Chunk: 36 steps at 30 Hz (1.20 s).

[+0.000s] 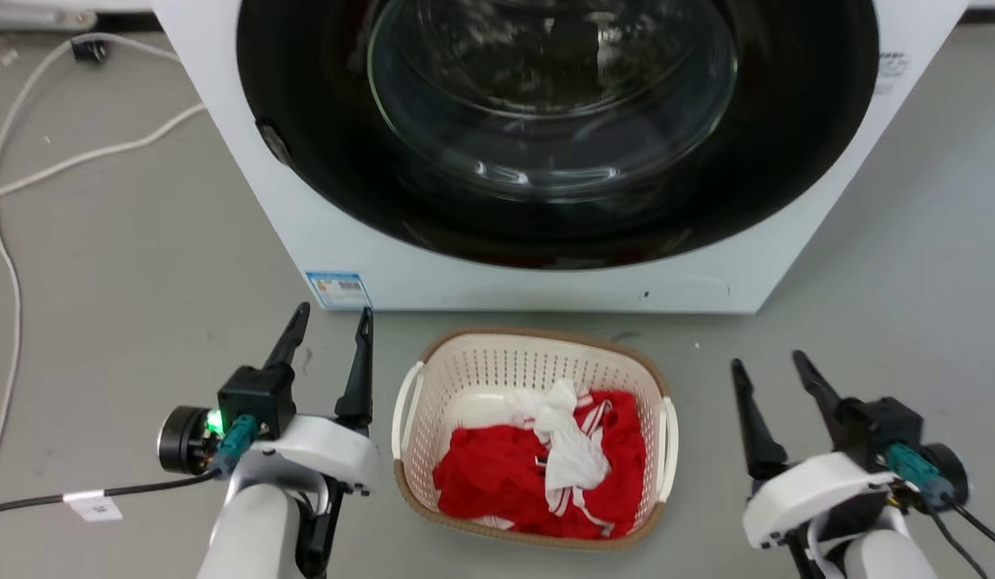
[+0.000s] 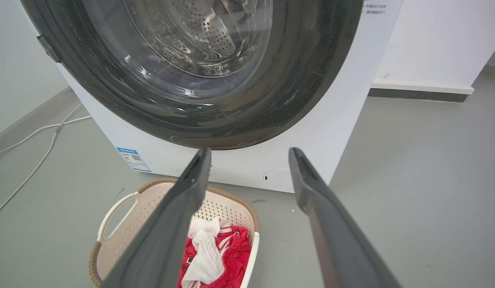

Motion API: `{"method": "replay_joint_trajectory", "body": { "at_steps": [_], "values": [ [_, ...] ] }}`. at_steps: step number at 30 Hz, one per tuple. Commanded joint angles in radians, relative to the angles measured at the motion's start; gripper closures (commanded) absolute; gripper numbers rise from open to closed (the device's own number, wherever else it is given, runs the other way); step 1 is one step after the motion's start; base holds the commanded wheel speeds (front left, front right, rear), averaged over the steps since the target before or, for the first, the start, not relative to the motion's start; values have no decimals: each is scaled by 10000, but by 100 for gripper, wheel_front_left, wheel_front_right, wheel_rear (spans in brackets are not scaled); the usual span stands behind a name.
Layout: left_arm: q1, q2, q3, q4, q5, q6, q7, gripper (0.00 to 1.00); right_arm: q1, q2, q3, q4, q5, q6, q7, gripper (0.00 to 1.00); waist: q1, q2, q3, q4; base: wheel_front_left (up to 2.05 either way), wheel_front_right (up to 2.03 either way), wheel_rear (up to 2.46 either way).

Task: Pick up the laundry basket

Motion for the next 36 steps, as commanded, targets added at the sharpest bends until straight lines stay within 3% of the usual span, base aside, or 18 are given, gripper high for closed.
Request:
{"method": "replay_joint_trajectory", "body": {
  "at_steps": [1,8,16,24,36],
  "values": [
    [-251,62,50,54,-59,-47,-27,0,-277,30,143,107,97,-3,9,0,0,-1,616,-141,0,0,0],
    [-1391,308,156,918,-323,-205,-27,0,-1399,17,363,915,691,-5,328,0,0,-1,1970,-381,0,0,0],
    [-3343,814,-248,3292,-993,-315,265,0,-2936,14,816,2534,1289,-5,1158,0,0,-1,3340,-646,0,0,0],
    [-4814,1502,-1660,5035,-2605,-324,1371,0,-4228,19,1385,4210,2061,-5,1735,0,0,-1,4392,-900,0,0,0],
    [-5970,2381,-3445,6056,-4761,-327,2518,0,-6028,19,2397,6468,3219,-5,1708,0,0,-1,5666,-1127,0,0,0]
  ]
}}
